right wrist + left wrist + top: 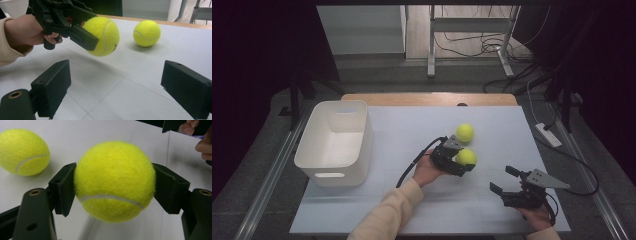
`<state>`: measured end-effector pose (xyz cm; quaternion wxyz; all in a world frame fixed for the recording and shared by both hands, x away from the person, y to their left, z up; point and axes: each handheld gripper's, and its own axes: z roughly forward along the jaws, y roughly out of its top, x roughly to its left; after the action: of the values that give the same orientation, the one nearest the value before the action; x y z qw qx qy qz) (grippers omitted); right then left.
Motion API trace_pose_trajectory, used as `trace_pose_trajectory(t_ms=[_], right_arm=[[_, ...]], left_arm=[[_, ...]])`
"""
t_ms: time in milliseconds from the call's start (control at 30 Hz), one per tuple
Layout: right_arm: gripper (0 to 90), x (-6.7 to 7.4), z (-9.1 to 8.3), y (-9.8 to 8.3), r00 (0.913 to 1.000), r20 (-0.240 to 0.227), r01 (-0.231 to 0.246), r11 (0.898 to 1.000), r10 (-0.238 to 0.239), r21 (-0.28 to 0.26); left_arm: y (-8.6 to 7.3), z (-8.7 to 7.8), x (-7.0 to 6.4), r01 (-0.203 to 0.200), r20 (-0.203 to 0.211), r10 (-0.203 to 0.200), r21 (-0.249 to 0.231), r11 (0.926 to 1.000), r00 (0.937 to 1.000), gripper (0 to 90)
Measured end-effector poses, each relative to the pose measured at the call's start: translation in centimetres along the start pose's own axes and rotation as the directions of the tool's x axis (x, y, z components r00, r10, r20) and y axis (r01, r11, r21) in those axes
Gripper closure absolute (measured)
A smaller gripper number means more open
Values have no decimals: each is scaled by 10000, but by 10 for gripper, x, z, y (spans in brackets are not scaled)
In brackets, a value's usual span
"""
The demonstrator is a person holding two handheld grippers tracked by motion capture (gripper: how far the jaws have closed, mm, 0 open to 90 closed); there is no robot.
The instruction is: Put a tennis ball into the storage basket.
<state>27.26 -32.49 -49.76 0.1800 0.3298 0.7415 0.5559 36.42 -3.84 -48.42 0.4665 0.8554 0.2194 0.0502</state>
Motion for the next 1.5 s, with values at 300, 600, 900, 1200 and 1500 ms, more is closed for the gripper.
trace_pose_trajectory(t_ms=[300, 600, 900, 1200, 1500], right_arm=[[94, 0, 0, 0, 10000, 8, 17, 10000, -17, 37], [94, 1, 1, 0, 10000, 13, -7, 10000, 7, 52], [94, 1, 1, -1, 10000, 31, 22, 10000, -22, 56], [94, 1, 2, -1, 10000, 26, 37, 10000, -38, 82], [94, 1, 1, -1, 10000, 41, 62, 9999, -62, 97]], left_arm=[[0, -14, 0, 49, -108, -52, -260, 9996, 9999, 270], [0, -26, 1, 174, -232, -186, -524, 9985, 9996, 270], [-1, -35, 0, 162, -408, -193, -740, 9971, 9990, 270], [-4, -47, -1, 284, -547, -341, -1029, 9943, 9979, 270], [-10, -60, -5, 164, -733, -259, -1274, 9917, 9970, 270]])
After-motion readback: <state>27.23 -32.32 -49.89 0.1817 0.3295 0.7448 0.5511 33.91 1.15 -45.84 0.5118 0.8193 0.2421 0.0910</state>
